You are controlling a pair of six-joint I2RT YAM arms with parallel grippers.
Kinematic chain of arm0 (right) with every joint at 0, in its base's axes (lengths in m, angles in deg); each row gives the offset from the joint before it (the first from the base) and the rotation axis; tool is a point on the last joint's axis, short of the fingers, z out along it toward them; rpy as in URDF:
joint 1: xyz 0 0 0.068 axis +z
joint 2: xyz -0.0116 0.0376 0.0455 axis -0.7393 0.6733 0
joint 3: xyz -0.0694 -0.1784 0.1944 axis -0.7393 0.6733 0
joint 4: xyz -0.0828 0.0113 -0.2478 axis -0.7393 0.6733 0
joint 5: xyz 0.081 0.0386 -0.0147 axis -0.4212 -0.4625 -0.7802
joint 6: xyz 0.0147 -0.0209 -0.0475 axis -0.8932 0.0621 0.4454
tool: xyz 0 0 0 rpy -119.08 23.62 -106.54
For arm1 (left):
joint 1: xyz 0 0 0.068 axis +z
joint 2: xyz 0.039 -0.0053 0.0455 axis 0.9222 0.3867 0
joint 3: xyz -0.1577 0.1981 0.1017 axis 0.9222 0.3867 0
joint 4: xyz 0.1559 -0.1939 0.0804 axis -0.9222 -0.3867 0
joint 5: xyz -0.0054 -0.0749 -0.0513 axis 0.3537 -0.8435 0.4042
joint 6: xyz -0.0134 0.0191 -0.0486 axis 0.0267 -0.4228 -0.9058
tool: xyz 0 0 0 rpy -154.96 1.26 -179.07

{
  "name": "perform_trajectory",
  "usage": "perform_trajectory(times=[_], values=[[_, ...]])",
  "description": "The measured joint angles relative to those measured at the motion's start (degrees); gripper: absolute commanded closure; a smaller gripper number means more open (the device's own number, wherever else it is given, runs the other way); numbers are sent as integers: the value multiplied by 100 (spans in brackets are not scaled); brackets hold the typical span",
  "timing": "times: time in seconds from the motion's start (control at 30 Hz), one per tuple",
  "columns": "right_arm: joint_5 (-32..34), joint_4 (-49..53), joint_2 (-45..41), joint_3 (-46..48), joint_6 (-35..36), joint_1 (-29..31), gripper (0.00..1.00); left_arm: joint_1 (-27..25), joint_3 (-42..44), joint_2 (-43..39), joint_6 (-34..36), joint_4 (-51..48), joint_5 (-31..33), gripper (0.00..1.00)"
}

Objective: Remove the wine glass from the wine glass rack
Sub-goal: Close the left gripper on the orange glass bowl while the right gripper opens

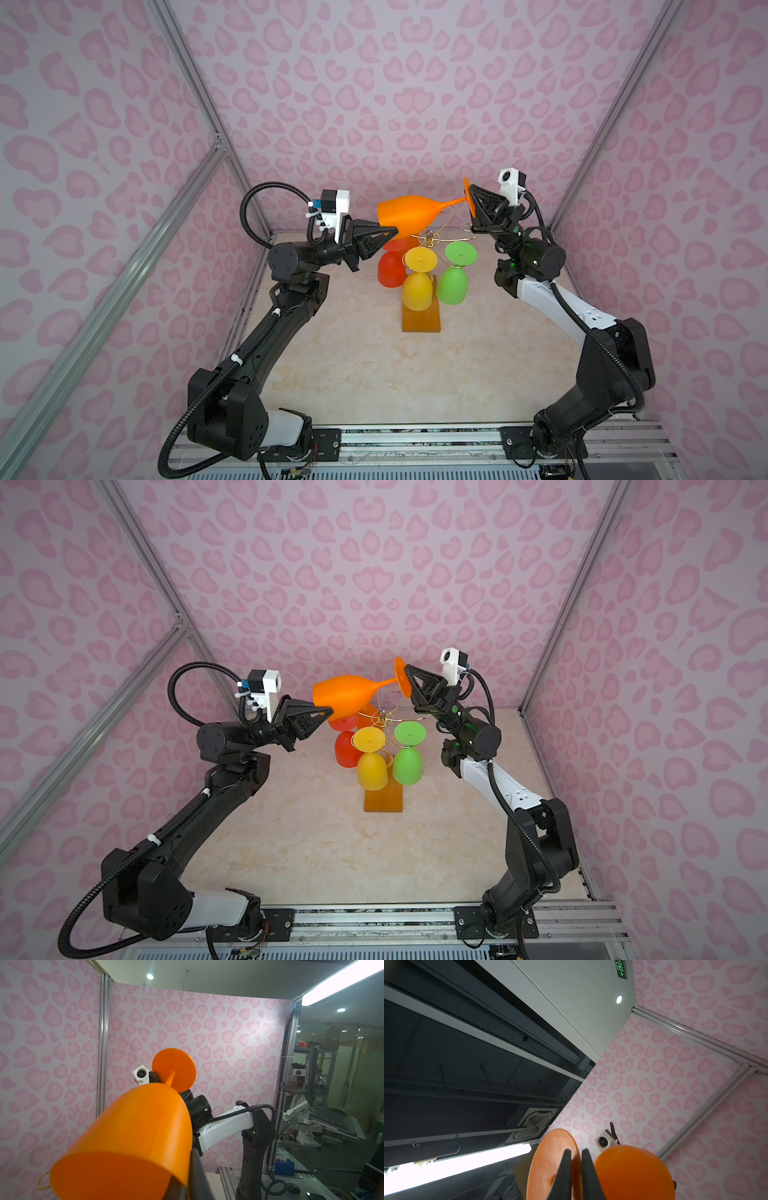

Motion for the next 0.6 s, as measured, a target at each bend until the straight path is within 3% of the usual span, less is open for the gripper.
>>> perform_trajectory(times=[0.33,0.6], values=[[-55,-7,4,-22,42,-262,65,-22,37,-428,50,-42,61,96],[-151,223,-243,94,260,-721,60,-66,13,-813,428,-748,26,98]])
